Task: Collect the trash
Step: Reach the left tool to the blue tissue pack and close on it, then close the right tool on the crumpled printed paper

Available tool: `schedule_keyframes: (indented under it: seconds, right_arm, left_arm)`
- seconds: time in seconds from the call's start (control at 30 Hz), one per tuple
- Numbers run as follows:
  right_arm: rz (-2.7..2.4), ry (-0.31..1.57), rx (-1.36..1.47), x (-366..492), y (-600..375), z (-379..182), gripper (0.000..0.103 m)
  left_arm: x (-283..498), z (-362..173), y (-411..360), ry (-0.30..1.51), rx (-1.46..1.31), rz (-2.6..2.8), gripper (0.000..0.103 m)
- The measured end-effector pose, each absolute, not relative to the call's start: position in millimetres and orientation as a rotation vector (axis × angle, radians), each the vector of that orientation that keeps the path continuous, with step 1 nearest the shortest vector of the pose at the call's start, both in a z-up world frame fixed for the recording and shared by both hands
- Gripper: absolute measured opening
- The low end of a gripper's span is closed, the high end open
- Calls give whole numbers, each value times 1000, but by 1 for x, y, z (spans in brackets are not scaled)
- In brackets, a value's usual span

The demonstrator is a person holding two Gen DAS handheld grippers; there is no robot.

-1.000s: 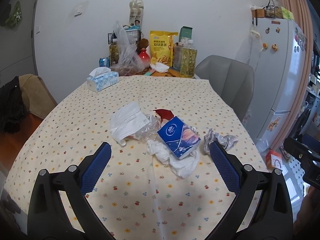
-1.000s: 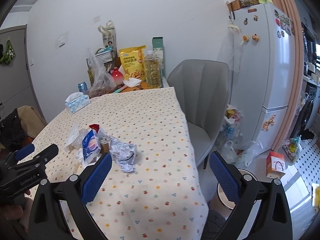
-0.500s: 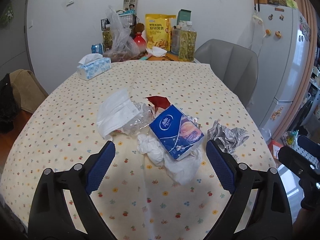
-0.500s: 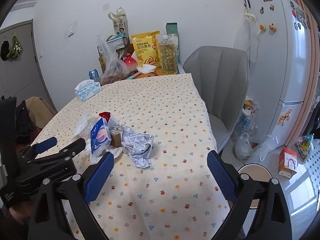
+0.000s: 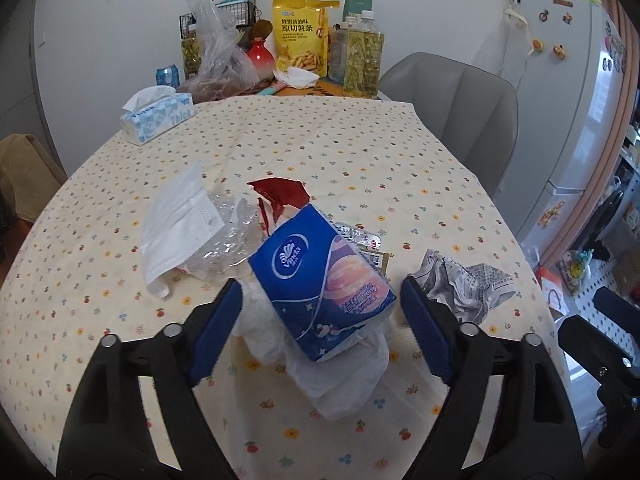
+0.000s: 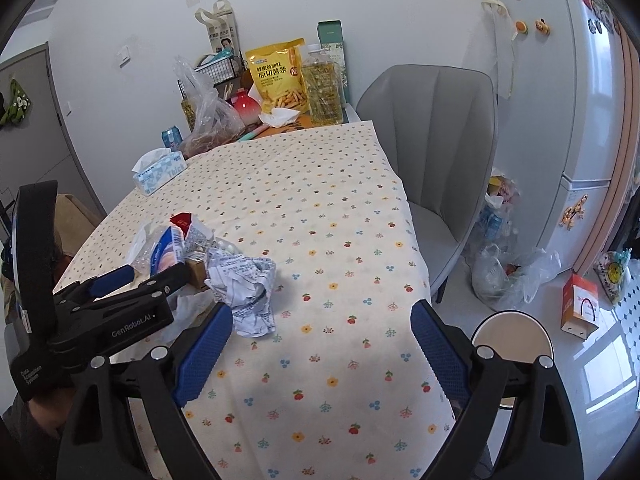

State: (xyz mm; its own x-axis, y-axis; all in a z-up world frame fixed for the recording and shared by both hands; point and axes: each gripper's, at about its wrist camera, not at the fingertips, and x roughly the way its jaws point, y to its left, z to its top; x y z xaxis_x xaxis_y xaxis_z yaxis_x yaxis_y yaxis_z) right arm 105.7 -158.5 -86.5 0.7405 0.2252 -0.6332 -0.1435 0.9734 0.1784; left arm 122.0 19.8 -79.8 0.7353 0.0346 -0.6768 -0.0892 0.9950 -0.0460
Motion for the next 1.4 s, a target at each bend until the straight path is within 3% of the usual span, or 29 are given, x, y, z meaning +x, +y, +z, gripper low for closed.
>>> schedule_keyframes:
  seconds: [0.03, 0.1, 0.2, 0.37, 0.87, 0.97, 1.03, 1.2, 1.4]
  right_arm:
    - [204, 715, 124, 108, -159, -88, 86]
    - [204, 724, 128, 111, -159, -90, 86]
    - [214, 729, 127, 114, -157, -91, 86]
    - [255, 738, 125, 122, -146, -92, 79]
    - [380, 794, 100, 134, -100, -104, 62]
    - [373, 807, 101, 140, -99, -107, 45]
    - [374, 823, 93, 144, -98, -111, 24]
    - [383, 815, 97, 142, -103, -108, 7]
    - [373, 777, 98, 130, -116, -94, 7]
  left_arm:
    - [123, -81, 19, 744, -79, 63, 71]
    - [124, -82, 19, 743, -86, 48, 48]
    - [119, -75, 22, 721, -116, 22, 21]
    - [110, -60, 30, 672, -134, 22, 10]
    - [85, -30, 72, 556, -124, 177, 9]
    - [87, -37, 75, 577, -114, 193, 9]
    - [89, -40, 74, 583, -108, 198, 9]
    - [92, -39, 64, 578, -95, 190, 9]
    - [91, -35, 46, 563, -87, 158, 9]
